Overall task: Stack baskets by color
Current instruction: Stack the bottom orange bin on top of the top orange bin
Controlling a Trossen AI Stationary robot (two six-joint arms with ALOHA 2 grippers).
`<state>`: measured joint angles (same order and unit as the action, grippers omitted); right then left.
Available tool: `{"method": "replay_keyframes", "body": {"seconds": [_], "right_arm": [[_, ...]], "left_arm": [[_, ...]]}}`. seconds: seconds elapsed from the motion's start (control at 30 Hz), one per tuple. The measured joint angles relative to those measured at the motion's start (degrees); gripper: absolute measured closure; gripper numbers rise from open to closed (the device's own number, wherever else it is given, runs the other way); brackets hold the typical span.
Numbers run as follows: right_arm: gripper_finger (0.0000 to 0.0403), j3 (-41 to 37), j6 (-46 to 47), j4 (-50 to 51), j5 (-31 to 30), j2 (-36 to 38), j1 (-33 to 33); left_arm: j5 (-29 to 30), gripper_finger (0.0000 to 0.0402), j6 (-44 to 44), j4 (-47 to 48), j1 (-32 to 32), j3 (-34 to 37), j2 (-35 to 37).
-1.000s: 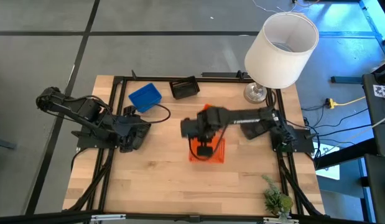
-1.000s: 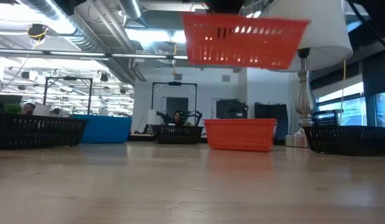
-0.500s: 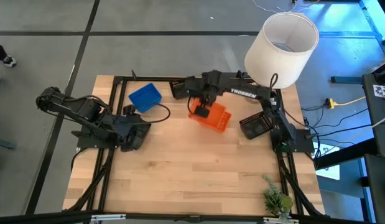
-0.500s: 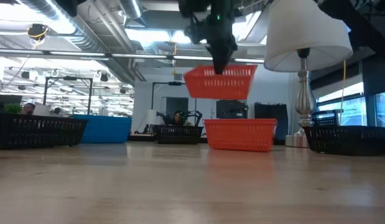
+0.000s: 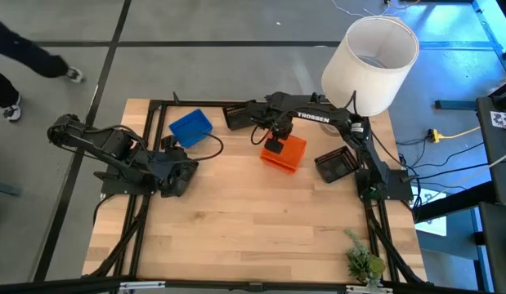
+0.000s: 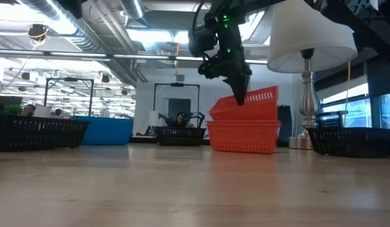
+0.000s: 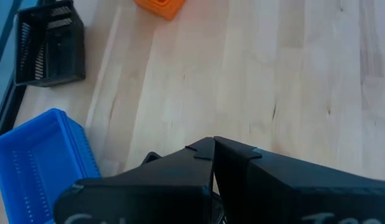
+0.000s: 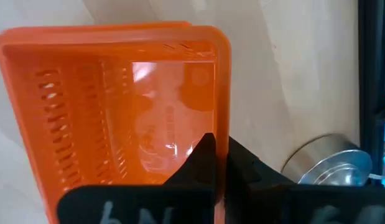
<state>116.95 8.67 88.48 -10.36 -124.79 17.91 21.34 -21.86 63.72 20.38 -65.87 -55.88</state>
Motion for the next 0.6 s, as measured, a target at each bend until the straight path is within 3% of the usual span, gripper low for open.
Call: {"method": "replay_keyframes", "body": {"seconds": [0.2, 0.47, 0.6], "right_arm": [[0.0403, -1.0, -0.3, -3.0, 6.0, 0.0, -0.2], [0.0401, -1.0, -0.9, -4.4, 6.2, 0.0, 0.1], [0.0390, -1.0, -2.5, -4.9, 10.1, 0.0, 0.3]], "left_arm": [[0.7, 0.0401, -0.5, 0.0, 0.0, 0.0, 0.0], [0.7, 0.0401, -2.0, 0.0, 0.0, 0.0, 0.0], [0.7, 0.0401, -2.0, 0.0, 0.0, 0.0, 0.0]]}}
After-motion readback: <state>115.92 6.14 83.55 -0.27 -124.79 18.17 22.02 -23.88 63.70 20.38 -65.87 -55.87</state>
